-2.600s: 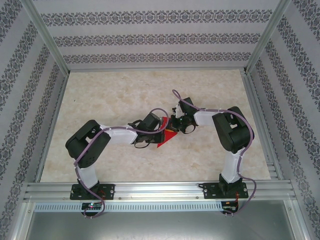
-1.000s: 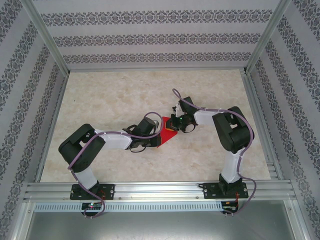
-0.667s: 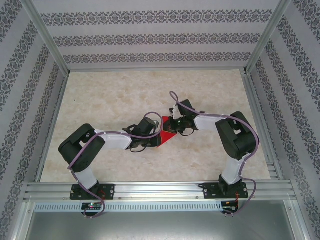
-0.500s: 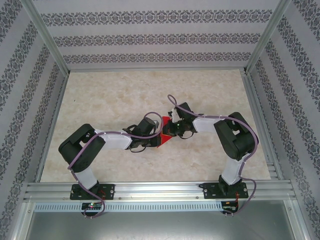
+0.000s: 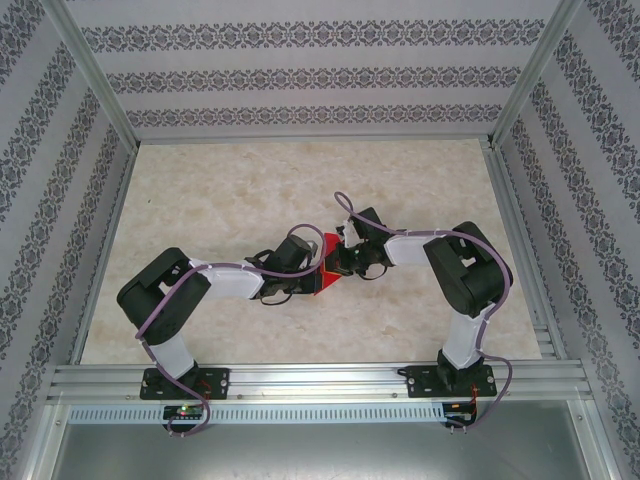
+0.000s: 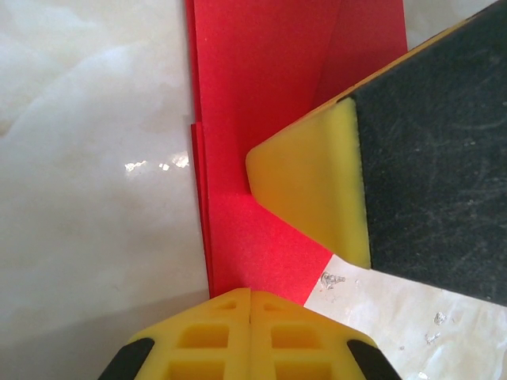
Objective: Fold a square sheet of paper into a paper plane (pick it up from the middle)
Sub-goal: Fourth fold the wing at the center of the table.
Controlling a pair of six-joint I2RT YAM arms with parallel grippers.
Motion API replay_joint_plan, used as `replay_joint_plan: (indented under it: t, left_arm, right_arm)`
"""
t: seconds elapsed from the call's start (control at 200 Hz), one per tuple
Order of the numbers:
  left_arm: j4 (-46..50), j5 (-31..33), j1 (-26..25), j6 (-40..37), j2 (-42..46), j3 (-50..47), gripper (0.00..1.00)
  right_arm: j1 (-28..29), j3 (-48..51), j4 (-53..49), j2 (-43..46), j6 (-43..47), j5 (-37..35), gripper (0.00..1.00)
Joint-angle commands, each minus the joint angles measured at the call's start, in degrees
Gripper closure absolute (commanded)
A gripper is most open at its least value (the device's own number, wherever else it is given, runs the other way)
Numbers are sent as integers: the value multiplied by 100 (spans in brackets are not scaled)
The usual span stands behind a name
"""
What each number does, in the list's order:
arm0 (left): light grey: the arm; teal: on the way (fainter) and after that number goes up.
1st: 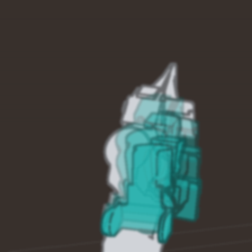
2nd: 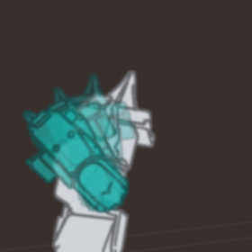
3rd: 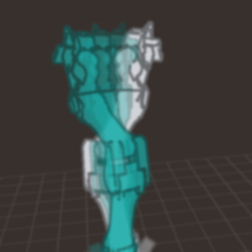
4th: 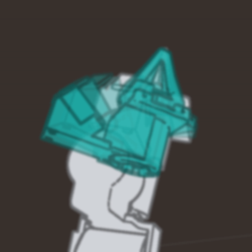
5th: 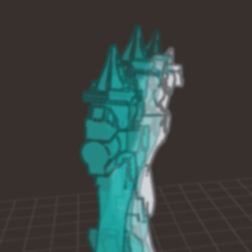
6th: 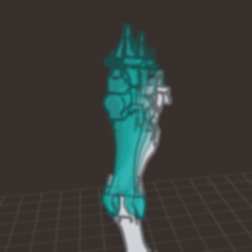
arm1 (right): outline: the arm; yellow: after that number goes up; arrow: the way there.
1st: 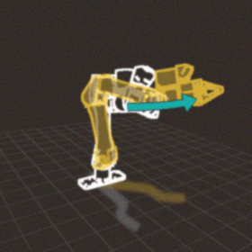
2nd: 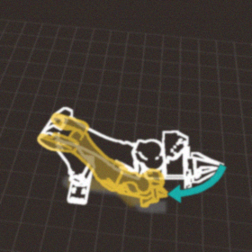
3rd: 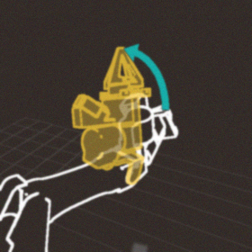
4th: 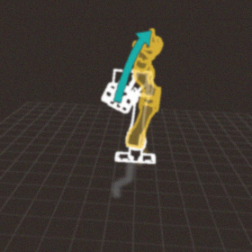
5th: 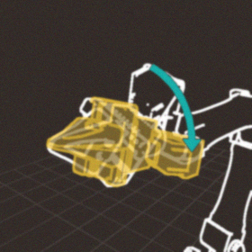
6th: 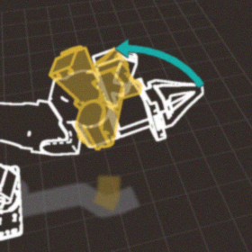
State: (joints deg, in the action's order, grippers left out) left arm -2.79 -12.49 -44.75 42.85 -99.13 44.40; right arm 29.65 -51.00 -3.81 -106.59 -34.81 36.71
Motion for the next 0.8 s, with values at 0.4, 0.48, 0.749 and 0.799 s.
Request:
replay_joint_plan:
  t: [0.4, 0.48, 0.749, 0.799]
  left_arm:
    - [660, 135, -43, 100, -168, -164, 100]
    - [891, 99, -42, 43, -198, -123, 100]
    - [1100, -67, -60, -17, -233, -240, 100]
    - [1085, -99, -64, -10, -243, -270, 100]
  right_arm:
    - [-46, -186, -391, -347, 327, -431, 97]
    - [-243, -225, -297, -406, 335, -505, 97]
    - [-824, -671, -234, -583, 480, -572, 96]
    - [-905, -798, -273, -642, 505, -598, 96]
